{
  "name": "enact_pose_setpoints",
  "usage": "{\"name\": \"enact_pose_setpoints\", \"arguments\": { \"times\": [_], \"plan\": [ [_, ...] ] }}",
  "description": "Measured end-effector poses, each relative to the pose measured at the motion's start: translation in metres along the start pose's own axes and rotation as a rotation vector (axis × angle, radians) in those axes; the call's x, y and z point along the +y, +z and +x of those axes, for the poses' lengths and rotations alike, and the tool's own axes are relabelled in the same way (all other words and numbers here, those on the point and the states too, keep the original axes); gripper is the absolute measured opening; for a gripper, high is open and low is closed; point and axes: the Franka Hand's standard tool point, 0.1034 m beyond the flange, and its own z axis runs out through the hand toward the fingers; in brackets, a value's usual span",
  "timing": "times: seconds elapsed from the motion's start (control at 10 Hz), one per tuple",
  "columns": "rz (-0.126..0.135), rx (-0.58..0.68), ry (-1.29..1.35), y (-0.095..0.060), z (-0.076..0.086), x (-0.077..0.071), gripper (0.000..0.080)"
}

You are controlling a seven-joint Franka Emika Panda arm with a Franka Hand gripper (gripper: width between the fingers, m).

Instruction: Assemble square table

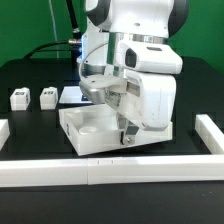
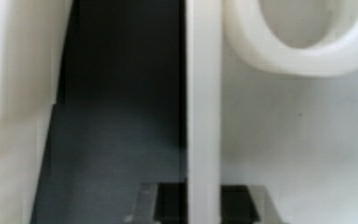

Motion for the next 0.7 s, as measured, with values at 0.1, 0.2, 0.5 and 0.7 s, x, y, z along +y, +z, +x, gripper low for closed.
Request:
{"name": "enact_pose_setpoints", "arguments": {
  "times": [0.1, 0.2, 0.5, 0.7],
  "plan": [
    [-0.047, -0.003, -0.162, -0.002, 0.012, 0.008, 0.0055],
    [-0.056, -0.001, -0.244, -0.004, 0.018, 0.012, 0.0055],
    [-0.066, -0.014, -0.398, -0.004, 0.019, 0.012, 0.0055],
    [-0.053, -0.02, -0.475, -0.002, 0.019, 0.008, 0.0054]
  ]
}}
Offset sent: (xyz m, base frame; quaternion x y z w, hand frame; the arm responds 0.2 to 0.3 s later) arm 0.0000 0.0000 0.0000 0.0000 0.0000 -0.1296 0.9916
